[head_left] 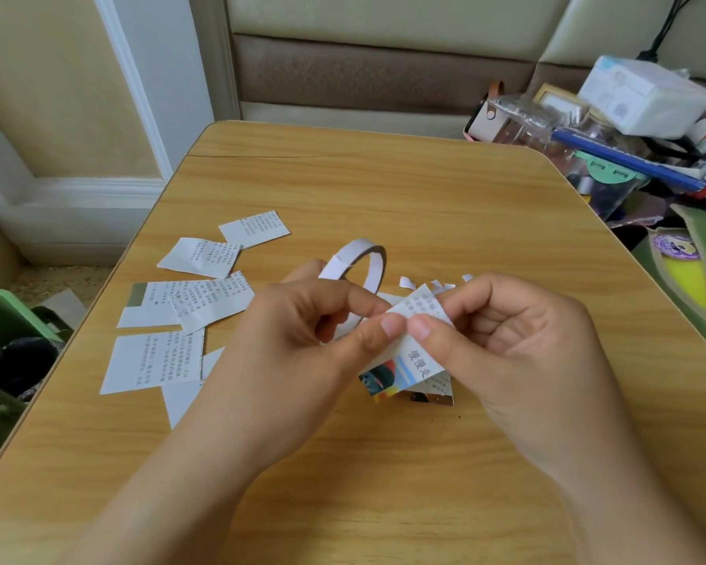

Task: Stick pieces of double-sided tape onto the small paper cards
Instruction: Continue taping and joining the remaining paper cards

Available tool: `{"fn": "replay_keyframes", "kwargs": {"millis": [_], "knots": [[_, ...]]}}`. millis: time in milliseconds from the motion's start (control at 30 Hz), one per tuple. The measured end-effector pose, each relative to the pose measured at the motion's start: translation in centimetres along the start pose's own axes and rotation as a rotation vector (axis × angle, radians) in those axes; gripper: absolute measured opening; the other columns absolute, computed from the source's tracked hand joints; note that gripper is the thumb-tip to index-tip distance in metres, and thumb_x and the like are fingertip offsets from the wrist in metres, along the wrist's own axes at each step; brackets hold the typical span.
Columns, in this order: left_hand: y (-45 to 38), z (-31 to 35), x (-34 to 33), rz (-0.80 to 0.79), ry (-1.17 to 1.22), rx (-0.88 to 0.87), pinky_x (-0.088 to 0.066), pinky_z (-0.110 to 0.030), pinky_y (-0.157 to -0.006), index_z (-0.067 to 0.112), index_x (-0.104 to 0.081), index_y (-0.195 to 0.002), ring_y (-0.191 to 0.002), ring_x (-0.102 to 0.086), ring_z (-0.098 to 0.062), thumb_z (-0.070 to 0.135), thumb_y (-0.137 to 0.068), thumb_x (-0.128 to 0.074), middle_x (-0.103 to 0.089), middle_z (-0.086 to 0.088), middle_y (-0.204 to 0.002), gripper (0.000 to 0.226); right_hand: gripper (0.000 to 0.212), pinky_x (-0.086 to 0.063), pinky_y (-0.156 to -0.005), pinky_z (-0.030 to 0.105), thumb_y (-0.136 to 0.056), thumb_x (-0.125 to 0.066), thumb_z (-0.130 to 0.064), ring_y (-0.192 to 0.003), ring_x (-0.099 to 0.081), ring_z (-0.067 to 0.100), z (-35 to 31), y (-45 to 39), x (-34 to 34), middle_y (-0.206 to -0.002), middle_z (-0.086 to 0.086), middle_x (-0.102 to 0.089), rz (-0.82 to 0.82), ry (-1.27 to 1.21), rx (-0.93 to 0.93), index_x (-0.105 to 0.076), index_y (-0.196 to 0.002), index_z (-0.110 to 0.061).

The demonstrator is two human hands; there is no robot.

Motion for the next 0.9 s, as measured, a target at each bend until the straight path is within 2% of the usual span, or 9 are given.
{"fn": "replay_keyframes", "kwargs": {"millis": [67,167,300,367,433,500,600,767,900], "knots": [[0.04,-0.11,-0.14,0.033,0.126,0.017,-0.045,-0.038,-0.069,0.028,-0.074,-0.068,-0.072,-0.053,-0.028,0.040,-0.071,-0.068,-0.057,-0.021,-0.070,0.014,0.017,-0.056,-0.062,0.029,-0.065,-0.080,-0.023,-0.066,-0.068,0.017,-0.14,-0.04,-0.16,-0.073,0.006,-0.072,0.030,-0.063,-0.006,-0.068,-0.076,-0.016],[0.09,-0.34,-0.34,0.066,0.365,0.052,-0.047,-0.025,-0.063,0.020,-0.073,-0.064,-0.062,-0.058,-0.016,0.030,-0.075,-0.066,-0.065,-0.005,-0.059,0.016,0.012,-0.051,-0.059,0.017,-0.066,-0.077,-0.017,-0.065,-0.067,0.008,-0.20,-0.17,-0.44,-0.072,0.001,-0.073,0.049,-0.244,-0.050,-0.071,-0.075,-0.023],[0.15,-0.40,-0.65,0.068,0.559,0.108,-0.047,-0.017,-0.058,0.017,-0.074,-0.065,-0.058,-0.059,-0.010,0.024,-0.075,-0.064,-0.069,-0.002,-0.064,0.016,0.013,-0.052,-0.062,0.021,-0.062,-0.080,-0.026,-0.066,-0.066,0.012,-0.06,-0.16,-0.83,-0.071,0.003,-0.072,0.050,-0.312,-0.089,-0.070,-0.069,-0.022],[0.17,-0.36,-0.63,0.063,0.542,0.113,-0.046,-0.021,-0.059,0.018,-0.075,-0.066,-0.059,-0.059,-0.012,0.025,-0.073,-0.068,-0.071,-0.003,-0.066,0.012,0.012,-0.052,-0.062,0.024,-0.064,-0.079,-0.025,-0.065,-0.065,0.015,0.16,-0.12,-0.74,-0.069,0.004,-0.070,0.096,-0.340,-0.107,-0.069,-0.067,-0.021],[0.19,-0.34,-0.60,0.066,0.464,0.115,-0.041,-0.030,-0.063,0.020,-0.074,-0.066,-0.062,-0.053,-0.021,0.032,-0.069,-0.073,-0.070,-0.002,-0.065,0.012,0.008,-0.050,-0.056,0.022,-0.067,-0.074,-0.021,-0.060,-0.063,0.012,0.16,-0.09,-0.56,-0.064,0.001,-0.068,0.140,-0.317,-0.105,-0.068,-0.064,-0.022],[0.20,-0.44,-0.48,0.083,0.432,0.118,-0.040,-0.029,-0.064,0.020,-0.073,-0.064,-0.063,-0.051,-0.021,0.036,-0.067,-0.073,-0.067,-0.004,-0.061,0.015,0.008,-0.048,-0.051,0.018,-0.068,-0.071,-0.018,-0.056,-0.061,0.009,-0.04,-0.13,-0.44,-0.060,0.000,-0.067,0.154,-0.276,-0.085,-0.067,-0.062,-0.022],[0.12,-0.41,-0.49,0.082,0.390,0.122,-0.040,-0.034,-0.065,0.021,-0.075,-0.070,-0.065,-0.050,-0.028,0.044,-0.064,-0.073,-0.065,-0.023,-0.071,0.024,0.008,-0.049,-0.054,0.018,-0.067,-0.071,-0.016,-0.057,-0.061,0.008,-0.22,-0.20,-0.41,-0.060,-0.001,-0.066,0.129,-0.239,-0.068,-0.067,-0.063,-0.021],[0.02,-0.67,-0.59,0.077,0.401,0.144,-0.046,-0.027,-0.067,0.023,-0.077,-0.078,-0.071,-0.057,-0.020,0.037,-0.070,-0.069,-0.070,-0.021,-0.082,0.019,0.009,-0.046,-0.055,0.015,-0.067,-0.072,-0.017,-0.057,-0.058,0.005,-0.09,-0.15,-0.44,-0.057,-0.005,-0.063,0.088,-0.162,-0.056,-0.066,-0.062,-0.021],[0.04,-0.66,-0.68,0.083,0.466,0.151,-0.045,-0.015,-0.057,0.020,-0.075,-0.067,-0.062,-0.060,-0.008,0.030,-0.073,-0.066,-0.072,-0.006,-0.071,0.015,0.008,-0.046,-0.055,0.014,-0.066,-0.073,-0.018,-0.056,-0.057,0.003,-0.12,-0.16,-0.64,-0.056,-0.007,-0.062,0.097,-0.158,-0.050,-0.066,-0.062,-0.021]]}}
Point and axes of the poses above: each hand's wrist, its own y-axis away from the middle knuckle, its own x-axis out of the back of the hand, z = x × y, the point moved 4 cm from there along -y, towards the middle knuckle
